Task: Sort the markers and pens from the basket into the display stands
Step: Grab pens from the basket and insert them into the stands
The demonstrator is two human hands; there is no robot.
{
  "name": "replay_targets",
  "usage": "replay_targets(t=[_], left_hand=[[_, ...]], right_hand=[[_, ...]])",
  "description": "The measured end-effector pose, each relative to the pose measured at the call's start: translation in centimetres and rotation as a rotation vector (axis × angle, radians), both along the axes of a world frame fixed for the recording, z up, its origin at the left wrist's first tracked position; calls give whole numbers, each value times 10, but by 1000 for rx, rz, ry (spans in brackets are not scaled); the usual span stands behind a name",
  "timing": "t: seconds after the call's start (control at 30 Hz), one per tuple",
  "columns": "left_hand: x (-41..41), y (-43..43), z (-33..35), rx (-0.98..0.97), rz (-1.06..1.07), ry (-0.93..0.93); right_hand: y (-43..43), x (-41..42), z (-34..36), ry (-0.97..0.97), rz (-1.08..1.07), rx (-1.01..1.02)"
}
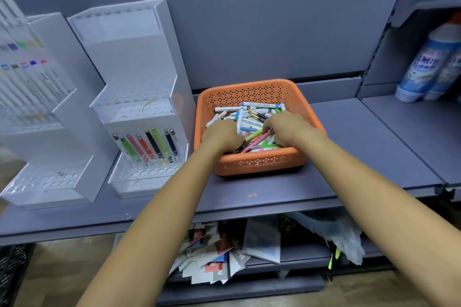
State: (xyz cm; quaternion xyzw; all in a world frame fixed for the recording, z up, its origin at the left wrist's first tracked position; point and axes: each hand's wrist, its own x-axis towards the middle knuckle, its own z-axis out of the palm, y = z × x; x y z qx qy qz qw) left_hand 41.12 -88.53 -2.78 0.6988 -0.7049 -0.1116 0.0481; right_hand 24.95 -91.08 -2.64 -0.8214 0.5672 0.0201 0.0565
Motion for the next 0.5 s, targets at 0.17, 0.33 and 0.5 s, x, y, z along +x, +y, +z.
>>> replay_targets(t=[0.17, 0.33, 0.5], left_hand=[[0, -1, 2, -177, 55, 389], [1, 4, 2, -352, 6, 326], [-2, -3, -9, -214, -141, 155]], right_hand=[[0, 0, 1, -74, 2, -76], [-2, 0, 1, -237, 9, -176], [0, -2, 0, -419, 44, -169]])
